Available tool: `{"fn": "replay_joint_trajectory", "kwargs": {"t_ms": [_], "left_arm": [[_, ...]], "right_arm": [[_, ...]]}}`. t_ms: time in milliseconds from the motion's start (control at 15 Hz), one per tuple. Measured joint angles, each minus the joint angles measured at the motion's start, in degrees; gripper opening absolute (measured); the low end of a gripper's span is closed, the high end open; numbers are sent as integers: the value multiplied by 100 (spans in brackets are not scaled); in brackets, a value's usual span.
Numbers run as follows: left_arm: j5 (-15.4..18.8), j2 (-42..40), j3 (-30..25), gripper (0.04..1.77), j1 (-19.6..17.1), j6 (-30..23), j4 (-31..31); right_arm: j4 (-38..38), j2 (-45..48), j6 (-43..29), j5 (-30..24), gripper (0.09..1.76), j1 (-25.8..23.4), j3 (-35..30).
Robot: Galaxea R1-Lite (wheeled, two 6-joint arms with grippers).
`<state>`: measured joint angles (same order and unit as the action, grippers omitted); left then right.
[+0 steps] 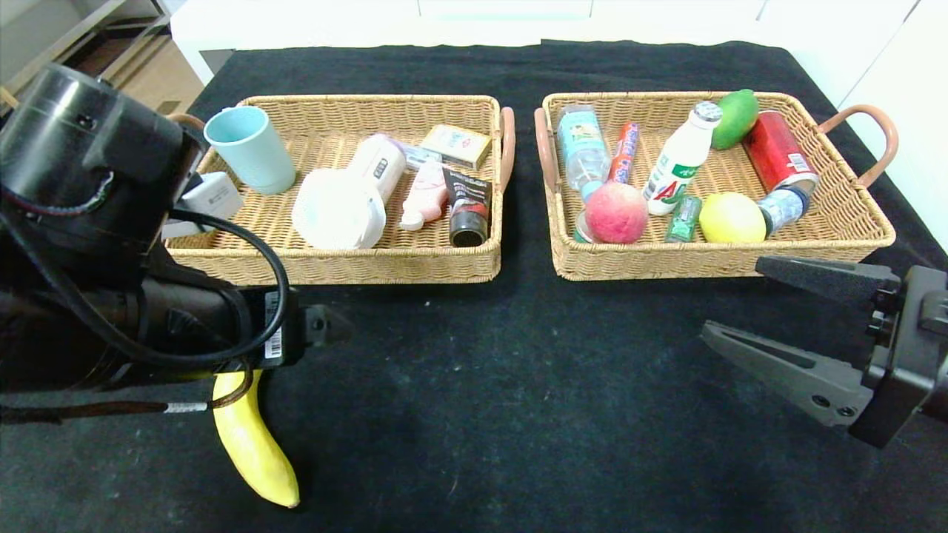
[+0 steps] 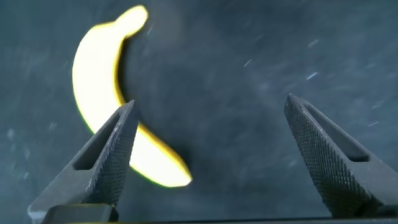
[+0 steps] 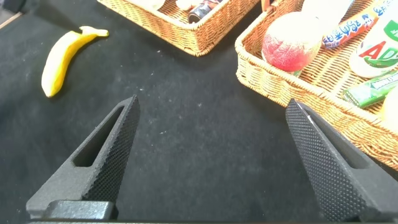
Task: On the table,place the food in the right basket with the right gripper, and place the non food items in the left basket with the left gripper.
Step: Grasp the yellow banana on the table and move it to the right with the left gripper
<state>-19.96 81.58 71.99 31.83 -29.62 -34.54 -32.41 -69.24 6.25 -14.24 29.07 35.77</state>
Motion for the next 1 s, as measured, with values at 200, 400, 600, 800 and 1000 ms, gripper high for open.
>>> {"fn": "replay_joint_trajectory", "kwargs": {"t_ms": [200, 400, 600, 800, 1000], "left_arm": [[15, -284, -584, 170, -190, -11, 39], [44, -525, -997, 171, -407, -63, 59], [328, -650, -1347, 171, -612, -279, 118], [666, -667, -1749, 171, -956, -221, 898], [681, -652, -2088, 171, -1141, -152, 1111]], "right_arm": [[0, -10, 0, 0, 171, 24, -11], [1, -24, 2, -1, 171, 44, -24], [1, -44, 9, 2, 171, 52, -35], [1, -63, 13, 0, 171, 52, -40], [1, -84, 11, 0, 171, 52, -41]]}}
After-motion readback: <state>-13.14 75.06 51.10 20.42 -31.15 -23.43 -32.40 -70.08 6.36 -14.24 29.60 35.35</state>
